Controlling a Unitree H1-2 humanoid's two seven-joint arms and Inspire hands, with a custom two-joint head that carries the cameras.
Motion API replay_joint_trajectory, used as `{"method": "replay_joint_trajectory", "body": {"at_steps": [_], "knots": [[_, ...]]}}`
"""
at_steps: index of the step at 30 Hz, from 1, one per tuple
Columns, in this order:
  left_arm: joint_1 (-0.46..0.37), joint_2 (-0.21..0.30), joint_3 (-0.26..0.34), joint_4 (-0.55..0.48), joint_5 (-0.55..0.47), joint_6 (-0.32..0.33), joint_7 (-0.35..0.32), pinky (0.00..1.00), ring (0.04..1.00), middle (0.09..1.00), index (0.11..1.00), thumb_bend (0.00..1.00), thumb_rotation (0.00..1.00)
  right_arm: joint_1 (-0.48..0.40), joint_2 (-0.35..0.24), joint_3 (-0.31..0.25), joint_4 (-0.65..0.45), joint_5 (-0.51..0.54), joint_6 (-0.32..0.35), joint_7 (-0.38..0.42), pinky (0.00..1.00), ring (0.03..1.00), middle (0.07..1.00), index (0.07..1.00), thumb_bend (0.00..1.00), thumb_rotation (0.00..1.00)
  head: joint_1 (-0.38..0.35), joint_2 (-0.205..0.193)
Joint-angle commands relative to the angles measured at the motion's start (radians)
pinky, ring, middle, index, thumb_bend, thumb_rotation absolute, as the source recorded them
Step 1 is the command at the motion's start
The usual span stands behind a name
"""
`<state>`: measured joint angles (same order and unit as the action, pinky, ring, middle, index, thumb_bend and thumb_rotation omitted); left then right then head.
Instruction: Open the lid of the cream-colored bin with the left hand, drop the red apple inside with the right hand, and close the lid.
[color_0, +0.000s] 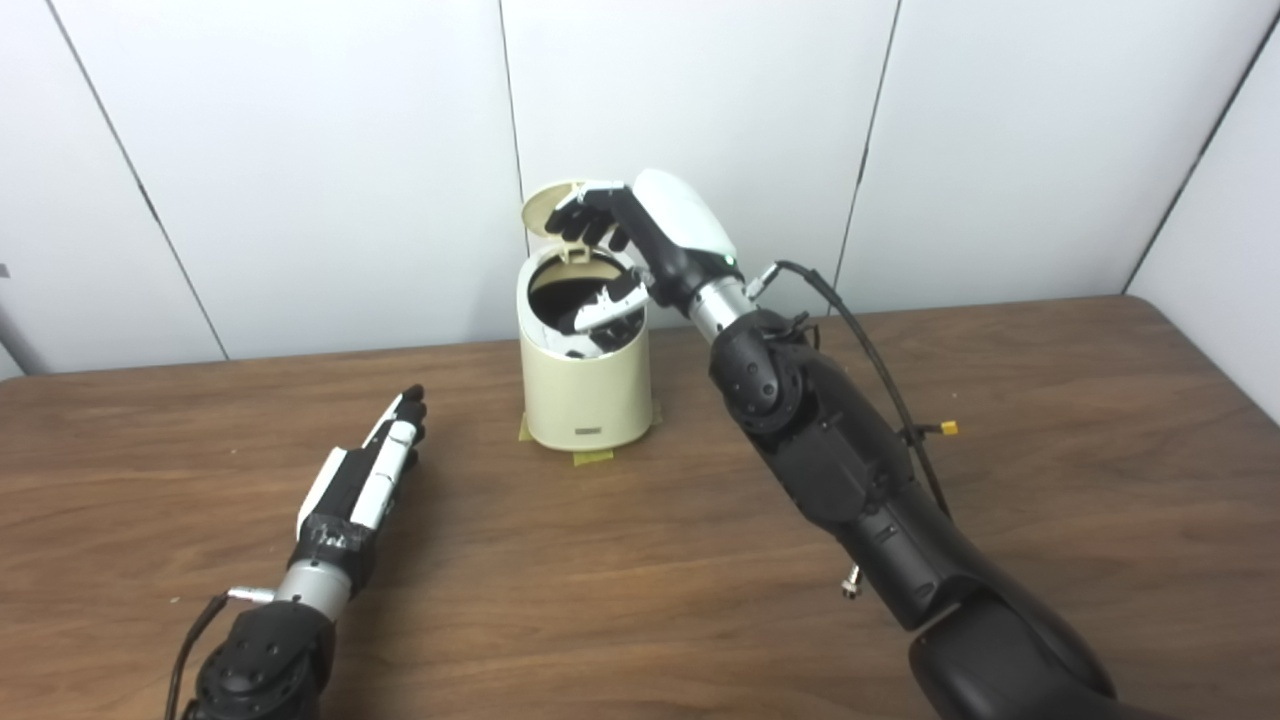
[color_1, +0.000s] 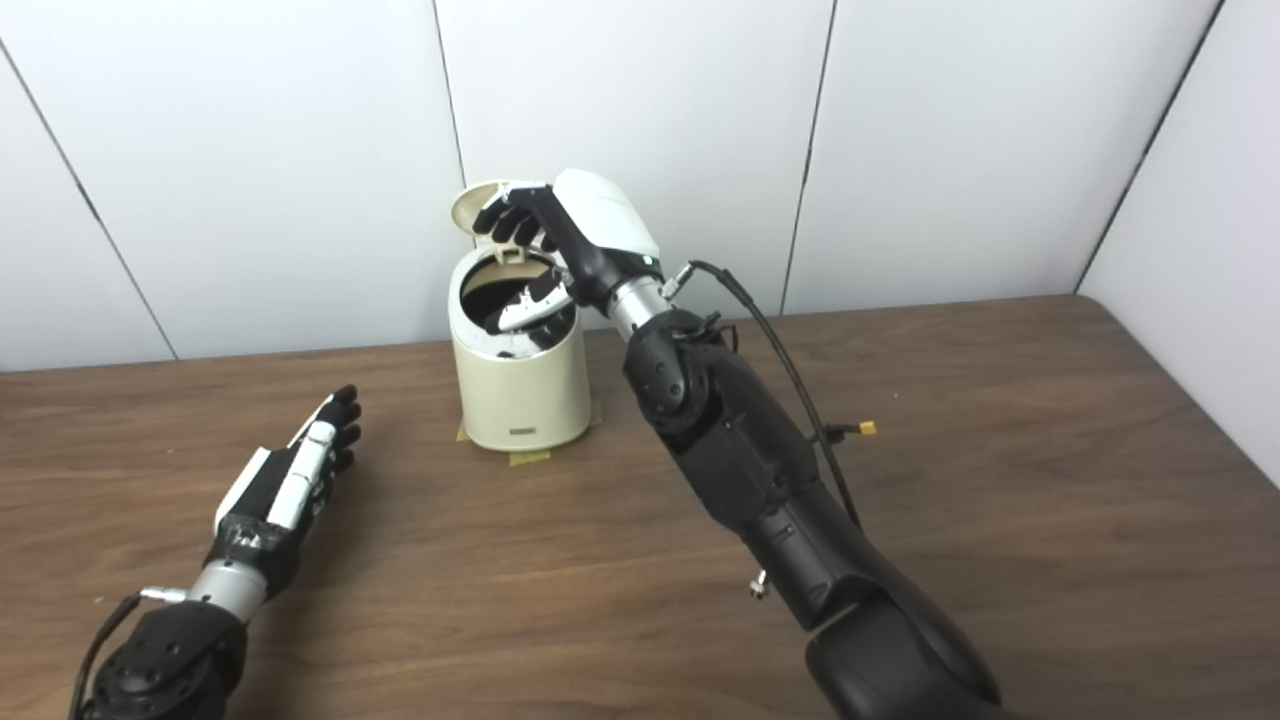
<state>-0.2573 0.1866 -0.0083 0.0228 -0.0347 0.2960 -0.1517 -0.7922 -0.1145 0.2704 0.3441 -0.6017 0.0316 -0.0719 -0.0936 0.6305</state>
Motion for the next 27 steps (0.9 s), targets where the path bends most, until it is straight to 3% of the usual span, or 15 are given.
{"method": "replay_joint_trajectory", "body": {"at_steps": [1,5,10,19,21,22,24,26,27], "knots": [[-0.018,0.002,-0.004,-0.022,0.000,0.011,-0.005,1.00,1.000,1.000,1.000,0.57,0.95,-0.024,-0.014,-0.019,-0.080,0.009,-0.010,-0.003,0.36,0.423,0.503,0.496,0.50,0.00,0.000,0.002],[-0.028,0.003,-0.006,-0.006,0.001,-0.013,-0.008,1.00,1.000,1.000,1.000,0.54,0.97,0.028,-0.041,-0.028,-0.172,0.005,-0.014,0.007,0.35,0.414,0.501,0.490,0.50,0.00,0.001,-0.001],[-0.054,0.002,0.001,0.022,0.000,-0.033,-0.002,1.00,1.000,1.000,1.000,0.57,0.98,0.112,-0.054,-0.076,-0.313,0.027,0.040,0.037,0.34,0.414,0.493,0.510,0.50,0.00,0.005,-0.004],[-0.147,0.000,0.045,0.071,-0.011,-0.048,0.031,1.00,1.000,1.000,1.000,0.57,0.98,0.359,-0.066,-0.167,-0.510,0.088,0.054,0.033,0.32,0.417,0.499,0.538,0.50,0.00,0.006,-0.009],[-0.182,0.008,0.053,0.076,-0.016,-0.027,0.028,1.00,1.000,1.000,1.000,0.58,0.97,0.425,-0.044,-0.205,-0.551,0.142,0.095,0.044,0.32,0.429,0.507,0.536,0.50,0.00,0.006,-0.009],[-0.201,0.014,0.055,0.076,-0.015,-0.016,0.026,1.00,1.000,1.000,1.000,0.57,0.98,0.459,-0.031,-0.228,-0.571,0.180,0.126,0.053,0.37,0.430,0.505,0.525,0.51,0.00,0.007,-0.010],[-0.237,0.021,0.059,0.083,-0.015,-0.006,0.023,1.00,1.000,0.989,1.000,0.56,0.97,0.509,-0.006,-0.274,-0.591,0.272,0.182,0.074,0.45,0.529,0.492,0.509,0.52,0.01,0.008,-0.012],[-0.271,0.025,0.062,0.099,-0.019,-0.010,0.019,1.00,0.998,0.977,0.998,0.56,0.96,0.545,0.008,-0.319,-0.586,0.409,0.215,0.120,0.54,0.627,0.648,0.501,0.50,0.12,0.011,-0.018],[-0.288,0.027,0.060,0.107,-0.019,-0.011,0.016,1.00,0.994,0.972,0.994,0.56,0.95,0.564,0.020,-0.347,-0.586,0.495,0.244,0.146,0.64,0.711,0.733,0.648,0.52,0.31,0.012,-0.019]]}}
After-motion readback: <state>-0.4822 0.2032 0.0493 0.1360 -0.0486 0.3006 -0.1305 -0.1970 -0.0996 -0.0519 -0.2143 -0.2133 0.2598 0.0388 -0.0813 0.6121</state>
